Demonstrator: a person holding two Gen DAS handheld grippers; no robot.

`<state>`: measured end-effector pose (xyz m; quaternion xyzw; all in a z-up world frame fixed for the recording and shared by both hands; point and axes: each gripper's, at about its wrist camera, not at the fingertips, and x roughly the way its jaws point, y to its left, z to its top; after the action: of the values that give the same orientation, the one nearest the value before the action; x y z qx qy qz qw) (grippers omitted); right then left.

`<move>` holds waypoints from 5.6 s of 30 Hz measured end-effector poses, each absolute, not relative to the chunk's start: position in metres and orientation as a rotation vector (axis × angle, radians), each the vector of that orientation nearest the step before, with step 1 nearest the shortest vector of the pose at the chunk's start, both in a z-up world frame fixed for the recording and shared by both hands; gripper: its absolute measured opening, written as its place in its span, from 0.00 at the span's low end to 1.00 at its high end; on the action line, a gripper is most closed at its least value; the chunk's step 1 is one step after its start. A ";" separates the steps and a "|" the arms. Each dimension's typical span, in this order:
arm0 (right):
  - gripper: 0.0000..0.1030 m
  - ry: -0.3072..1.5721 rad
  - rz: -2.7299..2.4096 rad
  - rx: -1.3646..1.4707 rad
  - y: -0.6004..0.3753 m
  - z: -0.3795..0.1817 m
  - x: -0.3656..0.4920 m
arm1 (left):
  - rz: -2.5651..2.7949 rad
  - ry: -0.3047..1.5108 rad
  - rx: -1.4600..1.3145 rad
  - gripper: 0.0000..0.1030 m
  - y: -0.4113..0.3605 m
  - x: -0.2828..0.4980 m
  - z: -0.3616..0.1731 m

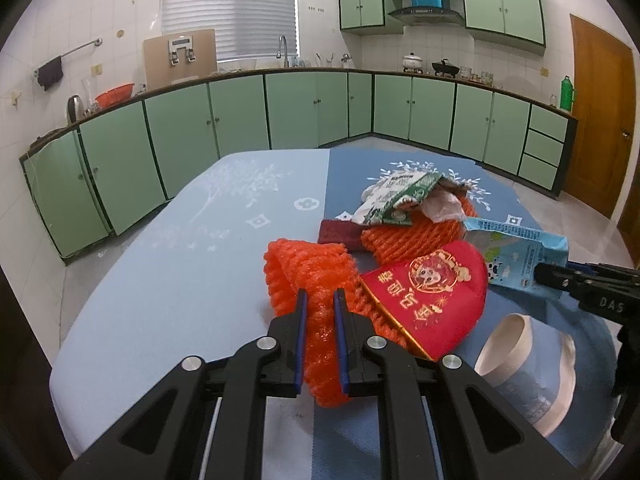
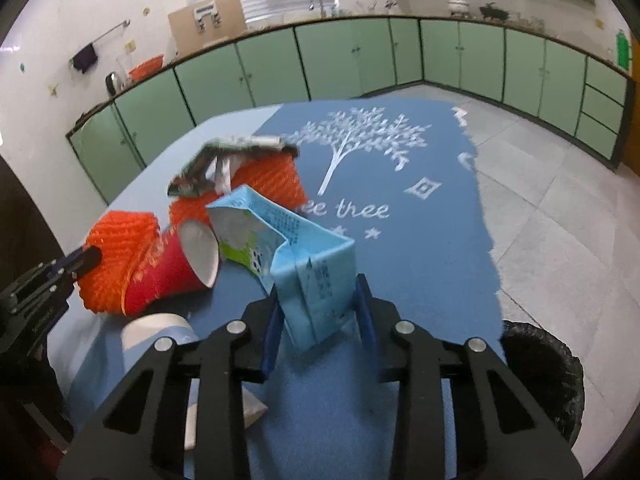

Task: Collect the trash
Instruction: 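Carry the milk carton over the black bin with the right gripper while the left carries the net, then open both grippers to drop the carton and orange net into the bin, then return to the table and grasp the blue-and-white paper cup with the right gripper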

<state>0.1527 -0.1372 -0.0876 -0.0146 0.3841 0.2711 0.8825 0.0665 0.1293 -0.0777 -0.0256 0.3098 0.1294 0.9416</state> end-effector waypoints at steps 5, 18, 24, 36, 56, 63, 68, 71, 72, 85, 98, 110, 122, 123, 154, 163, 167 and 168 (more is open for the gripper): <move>0.29 0.756 0.518 -0.027 -0.143 -0.071 0.136 | 0.262 0.601 -0.054 0.12 0.129 0.059 -0.069; 0.29 0.741 0.492 -0.049 -0.153 -0.056 0.110 | 0.231 0.505 -0.053 0.12 0.119 0.043 -0.035; 0.32 0.813 0.528 -0.058 -0.145 -0.074 0.109 | 0.210 0.532 -0.044 0.12 0.112 0.046 -0.042; 0.29 0.851 0.566 -0.077 -0.132 -0.090 0.119 | 0.196 0.555 -0.035 0.12 0.110 0.054 -0.047; 0.29 0.683 0.399 0.011 -0.197 -0.031 0.100 | 0.011 0.476 -0.010 0.12 0.058 0.065 -0.017; 0.29 0.665 0.281 0.046 -0.243 -0.022 0.089 | -0.113 0.462 0.001 0.12 0.016 0.075 -0.008; 0.29 0.657 0.182 0.081 -0.284 -0.022 0.081 | -0.207 0.462 0.031 0.12 -0.024 0.081 -0.009; 0.29 0.657 0.124 0.096 -0.307 -0.026 0.075 | -0.256 0.469 0.043 0.12 -0.045 0.085 -0.011; 0.29 0.659 0.102 0.102 -0.316 -0.028 0.073 | -0.274 0.471 0.049 0.12 -0.053 0.086 -0.012; 0.29 0.719 -0.065 0.143 -0.376 -0.070 0.056 | -0.427 0.524 0.097 0.12 -0.130 0.103 -0.037; 0.37 0.822 -0.120 0.203 -0.398 -0.117 0.068 | -0.480 0.598 0.149 0.17 -0.165 0.124 -0.066; 0.84 0.781 -0.146 0.253 -0.398 -0.108 0.070 | -0.449 0.574 0.113 0.58 -0.144 0.122 -0.057; 0.85 0.666 0.113 0.202 -0.302 -0.066 0.078 | -0.216 0.530 0.030 0.59 -0.033 0.105 -0.028; 0.85 0.656 0.159 0.198 -0.288 -0.063 0.078 | -0.188 0.528 0.024 0.59 -0.021 0.103 -0.027; 0.89 0.736 0.627 -0.075 -0.088 -0.098 0.070 | 0.193 0.582 -0.087 0.59 0.139 0.062 -0.059; 0.90 0.761 0.605 -0.175 -0.073 -0.109 0.077 | 0.197 0.590 -0.098 0.59 0.143 0.063 -0.062; 0.90 0.784 0.597 -0.165 -0.073 -0.114 0.084 | 0.196 0.591 -0.097 0.59 0.143 0.063 -0.063; 0.90 0.792 0.595 -0.161 -0.074 -0.115 0.086 | 0.196 0.591 -0.098 0.59 0.143 0.063 -0.063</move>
<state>0.0857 -0.0736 -0.1148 -0.0769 0.3797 0.2850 0.8768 0.0629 0.1433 -0.0631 -0.0480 0.2907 0.0964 0.9507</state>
